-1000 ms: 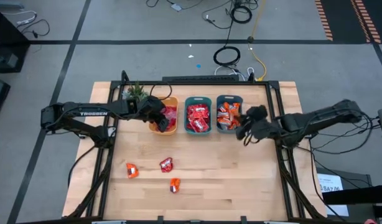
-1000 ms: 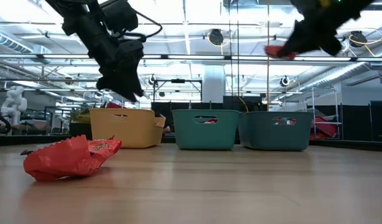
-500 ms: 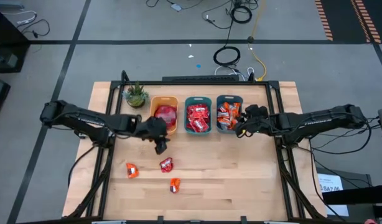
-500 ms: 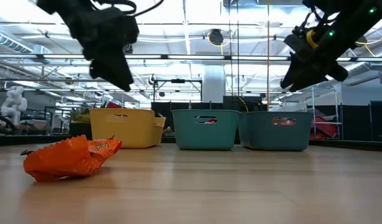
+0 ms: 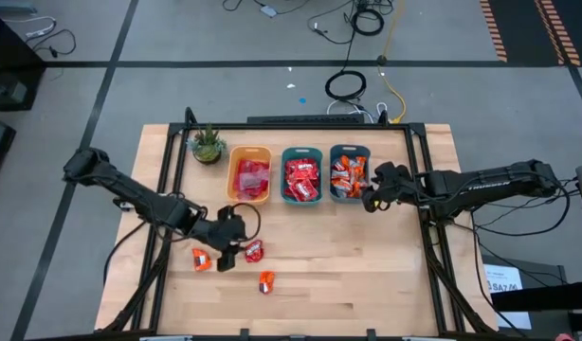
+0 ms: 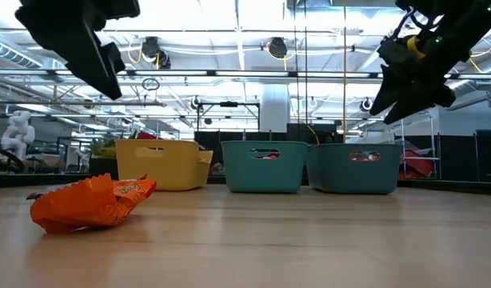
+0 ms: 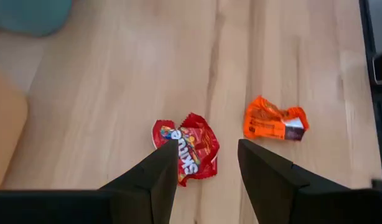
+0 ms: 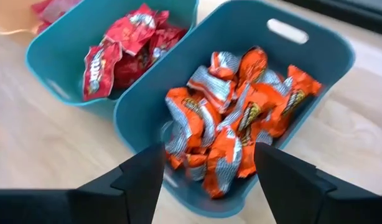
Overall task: Sort candy
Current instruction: Put the red candy into the top center green bin
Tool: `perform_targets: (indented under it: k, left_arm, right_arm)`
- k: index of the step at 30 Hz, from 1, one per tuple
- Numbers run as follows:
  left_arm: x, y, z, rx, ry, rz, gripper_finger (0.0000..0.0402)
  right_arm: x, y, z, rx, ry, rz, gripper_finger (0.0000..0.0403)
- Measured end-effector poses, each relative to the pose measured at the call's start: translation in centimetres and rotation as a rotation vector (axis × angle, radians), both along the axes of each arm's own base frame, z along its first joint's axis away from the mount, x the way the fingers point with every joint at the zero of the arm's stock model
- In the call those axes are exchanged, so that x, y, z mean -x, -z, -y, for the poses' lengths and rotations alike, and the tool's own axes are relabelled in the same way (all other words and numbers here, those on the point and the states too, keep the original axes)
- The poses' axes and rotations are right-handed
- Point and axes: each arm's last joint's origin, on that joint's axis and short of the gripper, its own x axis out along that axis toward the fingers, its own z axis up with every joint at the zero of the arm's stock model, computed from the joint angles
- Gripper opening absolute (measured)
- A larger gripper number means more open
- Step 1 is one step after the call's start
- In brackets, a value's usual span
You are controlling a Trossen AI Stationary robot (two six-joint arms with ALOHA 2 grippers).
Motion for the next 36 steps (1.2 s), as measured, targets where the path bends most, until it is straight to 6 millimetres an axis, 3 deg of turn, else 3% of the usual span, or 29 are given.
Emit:
perform_targets:
  k: [9, 18, 22, 27, 36]
  left_arm:
    - [-0.3, -0.3, 0.3, 0.004, 0.024, 0.045, 0.0176]
    - [-0.7, -0.6, -0.1, 0.119, -0.118, 0.068, 0.0176]
    - [-0.4, -0.1, -0.7, 0.104, -0.155, 0.007, 0.0182]
    - [-0.6, -0.2, -1.1, 0.061, -0.279, 0.055, 0.0200]
    - [-0.8, -0.2, -1.1, 0.024, -0.233, 0.069, 0.0201]
  right_arm:
    - [-0.2, -0.1, -0.1, -0.017, -0.010, 0.026, 0.0240]
    - [-0.2, -0.2, -0.1, -0.060, 0.043, 0.063, 0.0240]
    - [-0.2, -0.2, -0.1, -0.073, 0.059, 0.076, 0.0240]
    - [-0.3, -0.3, -0.1, -0.077, 0.061, 0.091, 0.0240]
    - [-0.5, -0.4, -0.1, -0.078, 0.060, 0.113, 0.0240]
